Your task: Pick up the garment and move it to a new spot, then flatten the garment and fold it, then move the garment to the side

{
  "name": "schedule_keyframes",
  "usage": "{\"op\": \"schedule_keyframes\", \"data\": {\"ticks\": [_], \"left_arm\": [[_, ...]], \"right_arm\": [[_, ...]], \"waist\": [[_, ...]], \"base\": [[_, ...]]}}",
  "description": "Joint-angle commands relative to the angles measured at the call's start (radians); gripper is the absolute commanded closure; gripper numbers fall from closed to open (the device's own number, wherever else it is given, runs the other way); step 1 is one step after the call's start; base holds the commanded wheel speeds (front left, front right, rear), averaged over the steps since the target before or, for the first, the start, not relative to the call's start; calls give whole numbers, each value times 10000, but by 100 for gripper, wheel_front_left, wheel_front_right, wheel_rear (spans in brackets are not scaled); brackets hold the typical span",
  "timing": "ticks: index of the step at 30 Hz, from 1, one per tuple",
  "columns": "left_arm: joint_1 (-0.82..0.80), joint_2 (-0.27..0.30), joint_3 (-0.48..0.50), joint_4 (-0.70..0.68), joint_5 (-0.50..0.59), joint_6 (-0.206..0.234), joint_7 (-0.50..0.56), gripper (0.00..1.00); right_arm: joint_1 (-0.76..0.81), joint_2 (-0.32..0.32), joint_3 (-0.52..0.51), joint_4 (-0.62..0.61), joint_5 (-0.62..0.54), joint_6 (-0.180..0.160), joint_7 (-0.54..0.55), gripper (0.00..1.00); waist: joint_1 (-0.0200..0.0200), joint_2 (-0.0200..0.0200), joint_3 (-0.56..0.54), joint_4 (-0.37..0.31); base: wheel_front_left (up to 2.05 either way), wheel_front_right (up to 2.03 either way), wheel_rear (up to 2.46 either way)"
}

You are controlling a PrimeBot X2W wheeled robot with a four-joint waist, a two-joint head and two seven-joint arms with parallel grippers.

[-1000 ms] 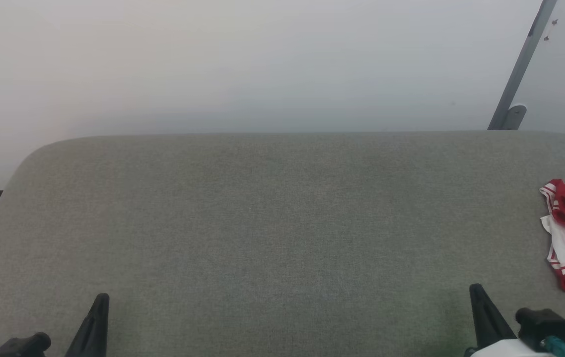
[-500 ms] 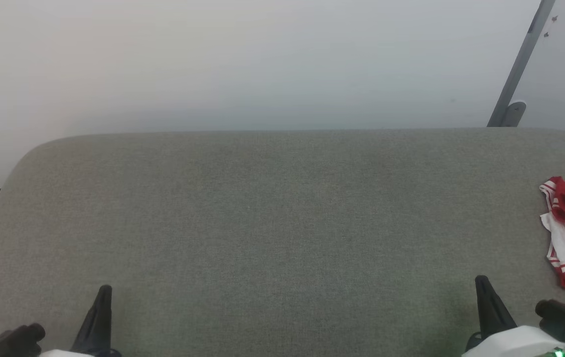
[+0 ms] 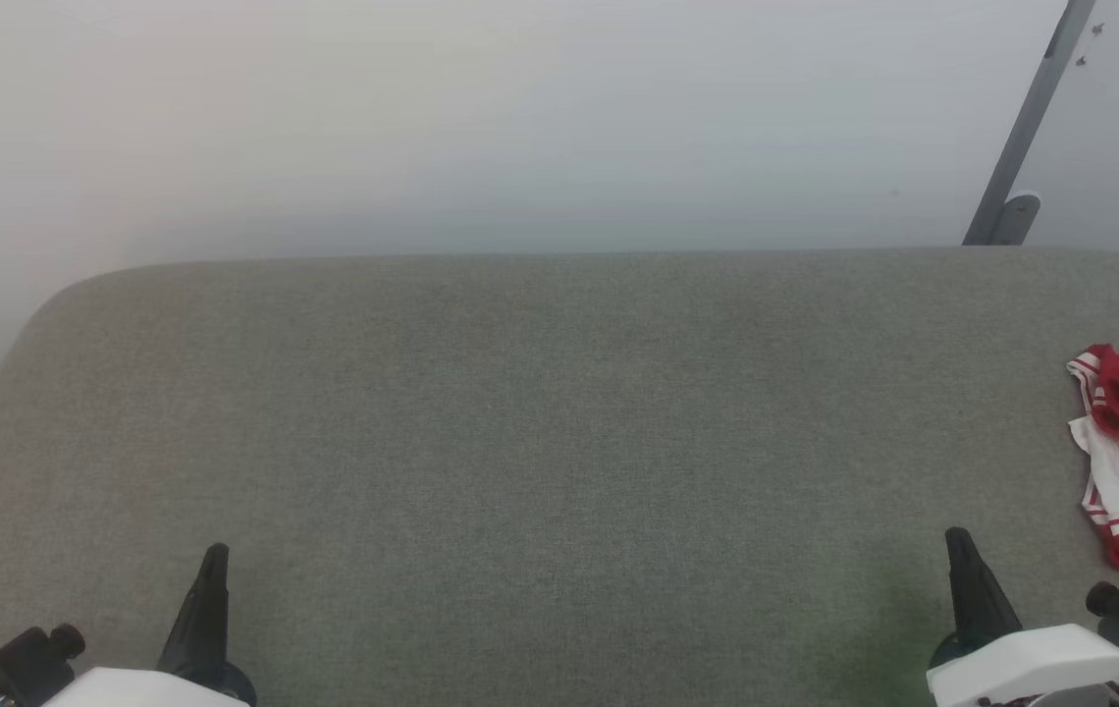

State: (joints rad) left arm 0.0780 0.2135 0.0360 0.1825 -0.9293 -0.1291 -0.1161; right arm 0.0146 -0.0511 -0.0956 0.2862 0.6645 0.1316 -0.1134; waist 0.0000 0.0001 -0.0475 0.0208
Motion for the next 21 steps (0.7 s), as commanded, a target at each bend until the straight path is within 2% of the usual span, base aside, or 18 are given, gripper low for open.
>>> {"op": "schedule_keyframes", "data": {"ticks": [1, 21], "left_arm": [[-303, 27, 107, -81, -299, -7, 87, 100], [-806, -463, 307, 125, -2262, -13, 739, 100]], "right_arm": [[-291, -7, -4, -192, 425, -3, 97, 100], [-587, -2, -62, -265, 3121, -6, 744, 100]], "waist": [[0, -1, 9, -3], [0, -1, 119, -49]], "base": [[0, 0, 0], [0, 0, 0]]}}
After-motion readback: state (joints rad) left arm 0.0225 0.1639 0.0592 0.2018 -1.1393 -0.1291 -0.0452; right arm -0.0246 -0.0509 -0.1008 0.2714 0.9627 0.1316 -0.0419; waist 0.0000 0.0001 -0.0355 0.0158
